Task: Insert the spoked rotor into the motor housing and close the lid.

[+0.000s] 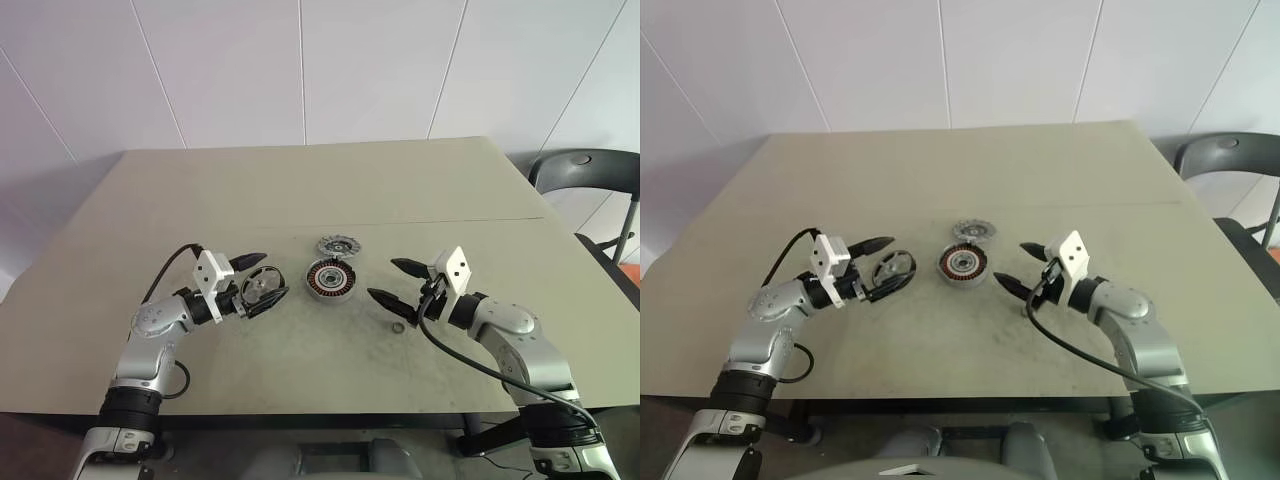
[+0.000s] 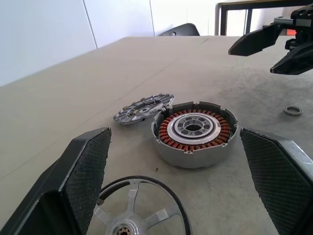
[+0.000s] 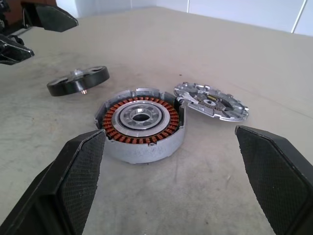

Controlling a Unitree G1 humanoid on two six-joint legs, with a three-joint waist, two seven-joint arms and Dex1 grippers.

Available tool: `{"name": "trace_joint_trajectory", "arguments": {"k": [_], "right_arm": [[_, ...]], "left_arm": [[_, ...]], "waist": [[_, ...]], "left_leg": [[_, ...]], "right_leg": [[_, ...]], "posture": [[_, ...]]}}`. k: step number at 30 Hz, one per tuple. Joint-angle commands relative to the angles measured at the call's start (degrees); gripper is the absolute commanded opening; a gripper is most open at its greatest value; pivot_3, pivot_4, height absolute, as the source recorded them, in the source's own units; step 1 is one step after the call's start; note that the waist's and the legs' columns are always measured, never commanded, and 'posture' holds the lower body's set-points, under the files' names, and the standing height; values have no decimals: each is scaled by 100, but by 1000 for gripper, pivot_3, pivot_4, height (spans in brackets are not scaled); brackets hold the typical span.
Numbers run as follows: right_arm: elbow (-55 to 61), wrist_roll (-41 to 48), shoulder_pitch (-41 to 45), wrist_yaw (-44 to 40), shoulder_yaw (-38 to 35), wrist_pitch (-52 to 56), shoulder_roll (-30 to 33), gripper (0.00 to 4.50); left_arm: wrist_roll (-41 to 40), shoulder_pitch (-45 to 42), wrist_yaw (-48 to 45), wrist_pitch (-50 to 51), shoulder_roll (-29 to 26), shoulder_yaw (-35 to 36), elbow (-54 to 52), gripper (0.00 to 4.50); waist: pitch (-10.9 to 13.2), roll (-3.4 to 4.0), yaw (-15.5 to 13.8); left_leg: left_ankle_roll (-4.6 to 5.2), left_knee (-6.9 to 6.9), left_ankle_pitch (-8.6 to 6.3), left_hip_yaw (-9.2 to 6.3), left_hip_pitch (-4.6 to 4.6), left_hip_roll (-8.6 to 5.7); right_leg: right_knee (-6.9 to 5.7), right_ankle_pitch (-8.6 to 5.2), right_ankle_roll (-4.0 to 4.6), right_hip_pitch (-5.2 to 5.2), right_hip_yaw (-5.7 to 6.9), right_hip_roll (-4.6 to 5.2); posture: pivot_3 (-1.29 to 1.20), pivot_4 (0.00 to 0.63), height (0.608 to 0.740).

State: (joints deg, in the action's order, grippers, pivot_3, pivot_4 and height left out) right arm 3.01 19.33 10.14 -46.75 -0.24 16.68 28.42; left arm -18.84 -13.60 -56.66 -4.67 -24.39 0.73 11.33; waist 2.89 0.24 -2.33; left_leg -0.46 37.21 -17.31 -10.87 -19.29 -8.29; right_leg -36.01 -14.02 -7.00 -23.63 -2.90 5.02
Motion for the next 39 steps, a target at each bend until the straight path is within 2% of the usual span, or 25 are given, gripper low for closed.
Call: {"name": "trace_joint_trajectory", "arguments": {"k": [1,39], "right_arm": [[81,-15,136,14,12,-148,-59,4485],[68,-131,84,14,141,-155,-59,4485]], "left_arm": [[19,-55,3,-148,1,22,-20,4500],[53,-65,118,-66,16,-48,-90,4500]], "waist": [[0,0,0],[0,0,2]], "left_leg": [[0,0,0,0,0,0],[-1,0,0,0,1,0]], "right_leg": [[0,0,0,0,0,0],[-1,0,1,0,0,0]], "posture": [[0,0,740],[0,0,740]]}}
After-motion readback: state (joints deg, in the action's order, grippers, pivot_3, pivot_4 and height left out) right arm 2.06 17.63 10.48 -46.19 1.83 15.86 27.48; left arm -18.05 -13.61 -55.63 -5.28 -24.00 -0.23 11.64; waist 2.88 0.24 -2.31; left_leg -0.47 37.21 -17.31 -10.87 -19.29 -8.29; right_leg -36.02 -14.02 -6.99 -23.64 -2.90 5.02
